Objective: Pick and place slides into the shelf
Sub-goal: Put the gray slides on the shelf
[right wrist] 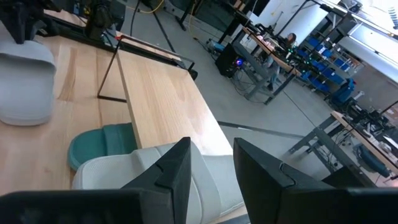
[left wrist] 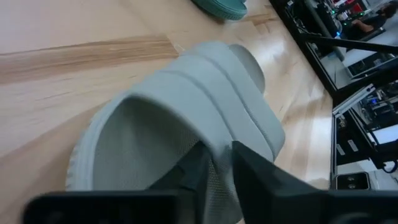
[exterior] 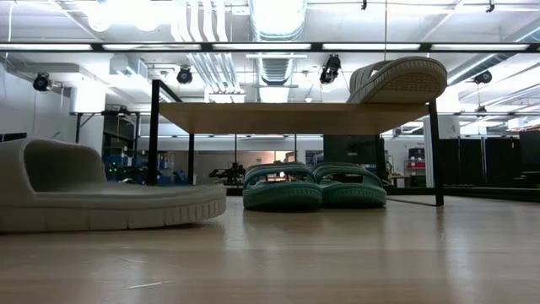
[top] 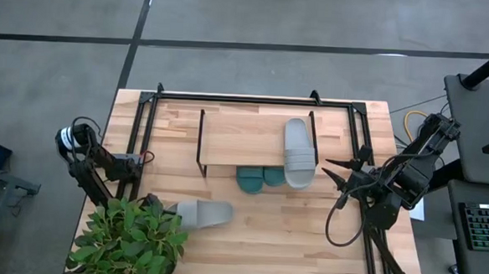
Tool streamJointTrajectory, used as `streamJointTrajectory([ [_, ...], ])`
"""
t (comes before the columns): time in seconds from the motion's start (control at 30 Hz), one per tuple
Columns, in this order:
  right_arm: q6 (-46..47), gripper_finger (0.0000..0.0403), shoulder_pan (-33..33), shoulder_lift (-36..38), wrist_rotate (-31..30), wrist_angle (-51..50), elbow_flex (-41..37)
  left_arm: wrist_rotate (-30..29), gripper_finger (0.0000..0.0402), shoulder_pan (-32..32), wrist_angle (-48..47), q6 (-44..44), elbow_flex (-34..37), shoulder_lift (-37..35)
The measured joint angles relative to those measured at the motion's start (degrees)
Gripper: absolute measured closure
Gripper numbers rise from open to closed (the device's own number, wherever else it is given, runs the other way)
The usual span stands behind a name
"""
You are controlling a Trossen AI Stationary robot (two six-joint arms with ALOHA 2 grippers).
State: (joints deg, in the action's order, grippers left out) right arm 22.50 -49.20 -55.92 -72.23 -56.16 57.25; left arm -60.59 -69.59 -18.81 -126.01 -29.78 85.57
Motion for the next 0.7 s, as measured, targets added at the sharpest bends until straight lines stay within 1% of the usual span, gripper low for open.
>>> streamJointTrajectory([
  [0.03, 0.0, 0.0291, 0.0, 0.0, 0.0, 0.0, 0.0, -0.1, 0.0379, 0.2, 1.4, 0.7, 0.4, 0.0],
  [0.1, 0.0, 0.0291, 0.0, 0.0, 0.0, 0.0, 0.0, -0.5, 0.0393, 0.7, 4.3, 1.3, 1.5, 0.0],
  [0.23, 0.0, 0.0291, 0.0, 0.0, 0.0, 0.0, 0.0, -0.5, 0.0398, 1.4, 5.8, 1.9, 2.6, 0.0],
  [0.37, 0.0, 0.0291, 0.0, 0.0, 0.0, 0.0, 0.0, -3.1, 0.0400, 1.4, 6.0, 2.1, 2.7, -0.5],
  [0.5, 0.0, 0.0291, 0.0, 0.0, 0.0, 0.0, 0.0, -4.8, 0.0400, 1.4, 5.9, 2.8, 2.7, -3.0],
  [0.57, 0.0, 0.0291, 0.0, 0.0, 0.0, 0.0, 0.0, -5.2, 0.0401, 1.4, 5.9, 5.2, 2.7, -5.1],
  [0.7, 0.0, 0.0291, 0.0, 0.0, 0.0, 0.4, 0.0, -5.5, 0.0401, 1.4, 5.8, 13.6, 2.4, -10.6],
])
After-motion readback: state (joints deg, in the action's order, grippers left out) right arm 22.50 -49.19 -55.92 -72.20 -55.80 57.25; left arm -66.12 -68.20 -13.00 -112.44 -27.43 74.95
